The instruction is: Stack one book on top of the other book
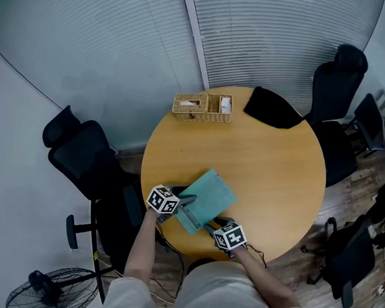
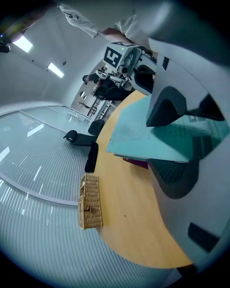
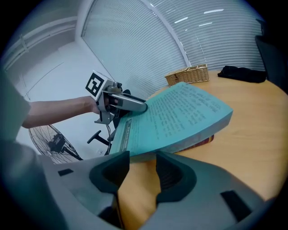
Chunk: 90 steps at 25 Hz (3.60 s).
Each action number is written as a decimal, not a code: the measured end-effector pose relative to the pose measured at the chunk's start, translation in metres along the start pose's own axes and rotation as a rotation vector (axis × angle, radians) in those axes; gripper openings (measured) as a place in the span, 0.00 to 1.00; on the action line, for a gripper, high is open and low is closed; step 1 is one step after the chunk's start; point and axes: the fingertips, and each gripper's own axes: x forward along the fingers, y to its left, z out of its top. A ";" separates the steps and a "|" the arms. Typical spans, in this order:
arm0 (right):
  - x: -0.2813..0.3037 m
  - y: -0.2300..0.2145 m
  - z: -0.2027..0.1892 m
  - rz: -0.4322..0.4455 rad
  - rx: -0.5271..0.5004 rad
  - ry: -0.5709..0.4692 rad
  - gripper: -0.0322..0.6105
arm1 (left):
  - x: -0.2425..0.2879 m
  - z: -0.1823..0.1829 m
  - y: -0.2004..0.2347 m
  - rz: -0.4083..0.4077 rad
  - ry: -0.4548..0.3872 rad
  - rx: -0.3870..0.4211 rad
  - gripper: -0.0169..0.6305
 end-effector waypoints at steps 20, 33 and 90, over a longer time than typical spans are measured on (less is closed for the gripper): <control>0.031 -0.003 0.001 -0.059 0.127 -0.024 0.35 | 0.018 -0.008 0.026 -0.094 0.070 0.052 0.39; 0.011 -0.010 0.002 -0.094 0.186 -0.091 0.37 | -0.001 0.006 0.032 0.034 -0.078 -0.037 0.40; -0.132 -0.029 -0.007 -0.179 -0.155 -0.371 0.25 | -0.102 -0.070 -0.188 0.683 -0.596 -0.352 0.23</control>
